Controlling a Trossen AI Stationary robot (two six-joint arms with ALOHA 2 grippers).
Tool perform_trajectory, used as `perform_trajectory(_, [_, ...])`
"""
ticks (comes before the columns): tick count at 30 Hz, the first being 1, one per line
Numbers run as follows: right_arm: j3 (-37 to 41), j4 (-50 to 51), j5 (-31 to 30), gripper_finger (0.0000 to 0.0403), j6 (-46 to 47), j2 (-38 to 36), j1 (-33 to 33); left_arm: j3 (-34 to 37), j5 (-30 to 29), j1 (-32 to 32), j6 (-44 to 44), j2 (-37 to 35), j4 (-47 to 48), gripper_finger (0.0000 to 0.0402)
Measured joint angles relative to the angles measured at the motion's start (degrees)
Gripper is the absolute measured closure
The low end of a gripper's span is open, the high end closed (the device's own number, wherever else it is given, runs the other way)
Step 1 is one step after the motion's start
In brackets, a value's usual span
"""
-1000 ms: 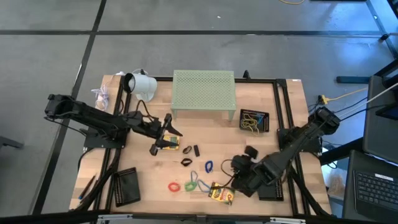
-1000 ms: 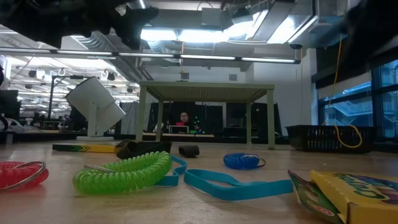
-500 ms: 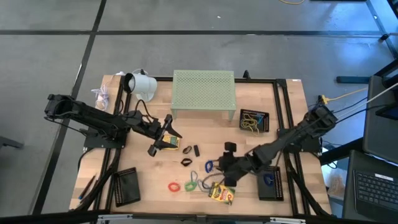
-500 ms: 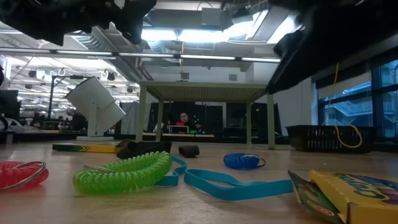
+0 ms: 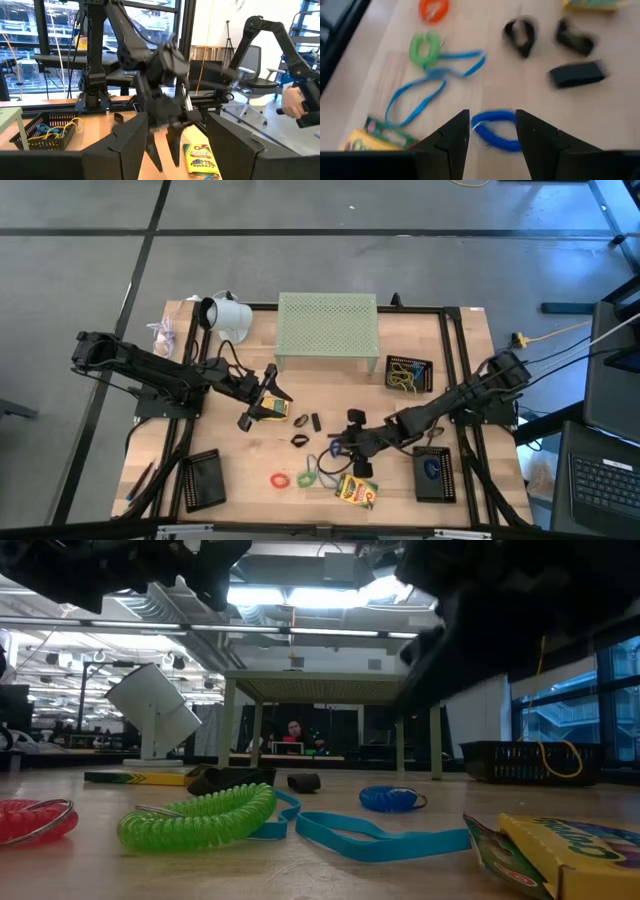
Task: Pick & Place Office Desk Supplies
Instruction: Put the blue spring keychain into the bottom right black bin
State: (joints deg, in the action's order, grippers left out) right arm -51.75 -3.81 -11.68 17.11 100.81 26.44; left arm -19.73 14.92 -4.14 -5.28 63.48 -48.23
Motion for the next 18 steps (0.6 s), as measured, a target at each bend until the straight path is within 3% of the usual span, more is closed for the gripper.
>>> perform_trajectory(8, [0.0,-1.4,0.0,0.0241,-3.6,4.1,-0.4,0.0,0.0,0.0,0.0,0.0,0.0,0.0203])
perform_trajectory(14, [0.0,-3.8,4.5,0.0241,-3.9,7.6,-1.0,0.0,0.0,0.0,0.0,0.0,0.0,0.0203])
perform_trajectory(18, [-0.3,-6.6,4.3,0.0241,-4.3,9.8,-1.0,0.0,0.0,0.0,0.0,0.0,0.0,0.0203])
